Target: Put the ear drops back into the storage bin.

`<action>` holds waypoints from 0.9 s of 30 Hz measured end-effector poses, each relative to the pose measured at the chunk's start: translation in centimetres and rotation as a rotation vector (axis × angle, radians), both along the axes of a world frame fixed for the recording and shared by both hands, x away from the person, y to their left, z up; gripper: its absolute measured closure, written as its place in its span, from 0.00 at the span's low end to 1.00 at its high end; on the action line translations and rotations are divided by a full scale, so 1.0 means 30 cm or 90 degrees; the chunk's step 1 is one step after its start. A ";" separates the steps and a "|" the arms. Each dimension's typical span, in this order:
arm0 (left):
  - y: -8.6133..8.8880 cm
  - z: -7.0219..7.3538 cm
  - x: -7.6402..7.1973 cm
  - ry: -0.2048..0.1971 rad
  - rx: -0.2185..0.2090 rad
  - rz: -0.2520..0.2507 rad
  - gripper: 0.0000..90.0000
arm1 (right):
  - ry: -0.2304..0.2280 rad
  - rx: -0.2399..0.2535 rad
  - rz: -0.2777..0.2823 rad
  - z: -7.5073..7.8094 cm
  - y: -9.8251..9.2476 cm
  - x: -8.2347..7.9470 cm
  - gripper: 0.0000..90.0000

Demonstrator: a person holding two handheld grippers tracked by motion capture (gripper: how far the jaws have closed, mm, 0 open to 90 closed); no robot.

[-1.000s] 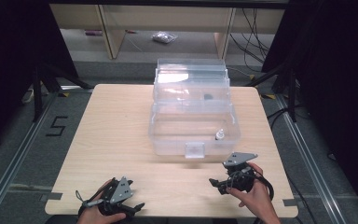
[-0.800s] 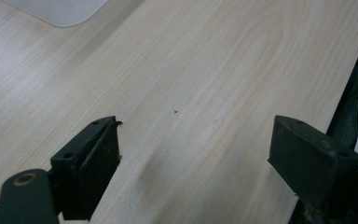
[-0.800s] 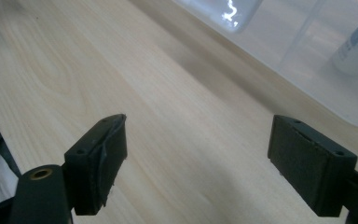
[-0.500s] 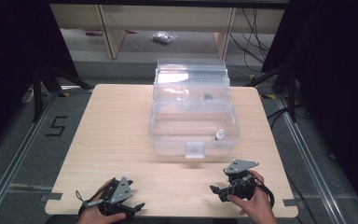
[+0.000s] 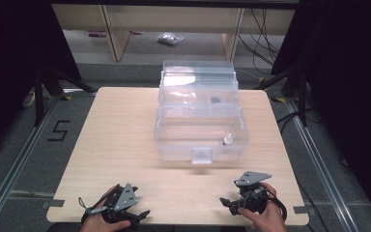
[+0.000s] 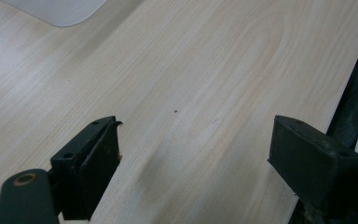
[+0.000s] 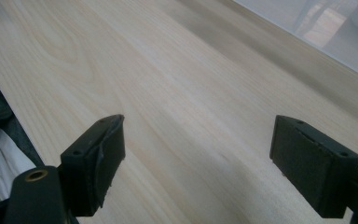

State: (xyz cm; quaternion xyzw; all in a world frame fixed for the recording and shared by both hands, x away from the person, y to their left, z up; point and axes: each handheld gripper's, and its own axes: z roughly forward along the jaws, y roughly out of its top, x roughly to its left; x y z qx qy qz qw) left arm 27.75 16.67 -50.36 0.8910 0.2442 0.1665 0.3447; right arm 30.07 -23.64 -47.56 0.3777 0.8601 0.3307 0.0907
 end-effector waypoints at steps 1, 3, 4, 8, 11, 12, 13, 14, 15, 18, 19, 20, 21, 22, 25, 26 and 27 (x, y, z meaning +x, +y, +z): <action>0.000 0.000 0.000 0.000 0.000 0.000 0.17 | -0.028 -0.007 0.024 -0.007 -0.008 0.011 0.20; 0.000 0.000 0.000 0.000 0.000 0.000 0.17 | -0.019 -0.004 0.008 -0.006 -0.012 0.001 0.20; 0.000 0.000 0.000 0.000 0.000 0.000 0.17 | -0.024 -0.005 0.010 -0.007 -0.015 0.000 0.20; 0.000 0.000 0.000 0.000 0.001 0.000 0.17 | -0.014 -0.002 0.000 -0.009 -0.022 -0.012 0.19; 0.000 0.000 0.000 0.000 0.001 0.000 0.17 | -0.025 0.001 -0.003 -0.018 -0.025 -0.018 0.19; 0.000 0.000 0.000 0.000 0.001 0.000 0.17 | -0.022 0.004 -0.001 -0.016 -0.026 -0.020 0.19; 0.000 0.000 0.000 0.000 0.001 0.000 0.17 | -0.017 0.000 0.004 -0.014 -0.029 -0.021 0.19; 0.000 0.000 0.000 0.000 0.001 0.000 0.17 | -0.034 -0.008 0.015 -0.018 -0.033 -0.019 0.18; 0.000 0.000 0.000 0.000 0.001 0.000 0.17 | -0.005 0.002 -0.011 -0.016 -0.027 -0.031 0.18; -0.001 0.000 0.000 -0.001 0.001 0.000 0.17 | -0.022 -0.005 -0.007 -0.025 -0.032 -0.030 0.18; -0.001 0.000 0.000 -0.001 0.002 -0.001 0.17 | -0.015 -0.001 -0.006 -0.024 -0.033 -0.031 0.18; -0.001 0.000 0.000 -0.001 0.002 0.000 0.17 | -0.011 -0.010 -0.002 -0.020 -0.036 -0.033 0.18; -0.001 0.000 0.000 -0.001 0.002 -0.001 0.17 | -0.012 -0.011 -0.003 -0.021 -0.036 -0.033 0.18; -0.001 0.000 0.000 -0.001 0.002 -0.001 0.17 | -0.007 -0.009 -0.006 -0.019 -0.037 -0.034 0.18; -0.001 0.000 0.000 -0.001 0.002 -0.001 0.17 | -0.015 -0.002 -0.007 -0.022 -0.036 -0.033 0.18; -0.001 0.000 0.000 0.000 0.002 -0.001 0.17 | -0.025 -0.006 -0.003 -0.025 -0.037 -0.030 0.18; -0.001 0.000 0.000 -0.001 0.002 -0.001 0.17 | -0.016 -0.004 -0.007 -0.024 -0.035 -0.031 0.18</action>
